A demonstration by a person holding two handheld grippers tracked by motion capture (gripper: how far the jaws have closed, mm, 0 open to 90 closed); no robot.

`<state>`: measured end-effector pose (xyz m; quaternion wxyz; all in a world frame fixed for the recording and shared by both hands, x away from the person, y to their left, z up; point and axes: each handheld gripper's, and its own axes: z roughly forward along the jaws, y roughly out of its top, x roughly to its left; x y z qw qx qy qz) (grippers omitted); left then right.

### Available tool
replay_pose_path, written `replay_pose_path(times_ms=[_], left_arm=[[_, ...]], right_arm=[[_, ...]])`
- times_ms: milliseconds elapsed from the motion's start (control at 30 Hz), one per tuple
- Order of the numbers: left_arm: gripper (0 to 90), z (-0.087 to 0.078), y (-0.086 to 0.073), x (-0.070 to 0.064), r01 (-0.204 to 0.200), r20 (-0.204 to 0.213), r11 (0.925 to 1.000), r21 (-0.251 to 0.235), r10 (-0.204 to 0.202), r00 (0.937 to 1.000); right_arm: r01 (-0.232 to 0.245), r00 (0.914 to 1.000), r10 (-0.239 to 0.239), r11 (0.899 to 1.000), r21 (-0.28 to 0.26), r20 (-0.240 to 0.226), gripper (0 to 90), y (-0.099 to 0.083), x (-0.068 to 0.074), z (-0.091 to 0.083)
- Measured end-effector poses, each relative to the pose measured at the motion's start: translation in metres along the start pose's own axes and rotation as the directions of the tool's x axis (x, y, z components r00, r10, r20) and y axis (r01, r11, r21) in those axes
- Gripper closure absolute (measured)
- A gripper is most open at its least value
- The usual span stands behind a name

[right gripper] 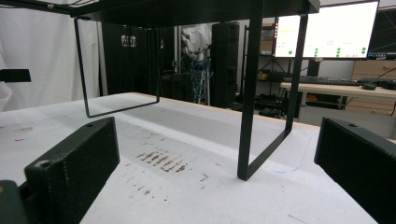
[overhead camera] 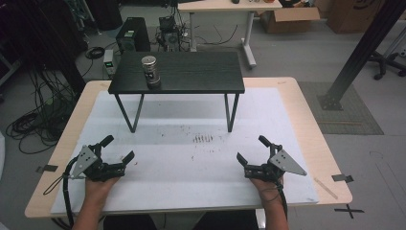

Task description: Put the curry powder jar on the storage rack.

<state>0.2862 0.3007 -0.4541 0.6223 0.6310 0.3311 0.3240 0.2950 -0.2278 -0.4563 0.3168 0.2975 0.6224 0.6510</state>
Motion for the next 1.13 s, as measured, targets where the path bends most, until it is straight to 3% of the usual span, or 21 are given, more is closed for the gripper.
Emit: replay_pose_path(times_ms=[1133], left_arm=[[0.2, -0.0003, -0.0002, -0.0017, -0.013, -0.008, 0.9999, -0.002, 0.013, 0.9999]], right_arm=[[-0.002, 1.0, 0.002, 1.0, 0.004, -0.001, 0.0, 0.0, -0.0003, 0.0004]])
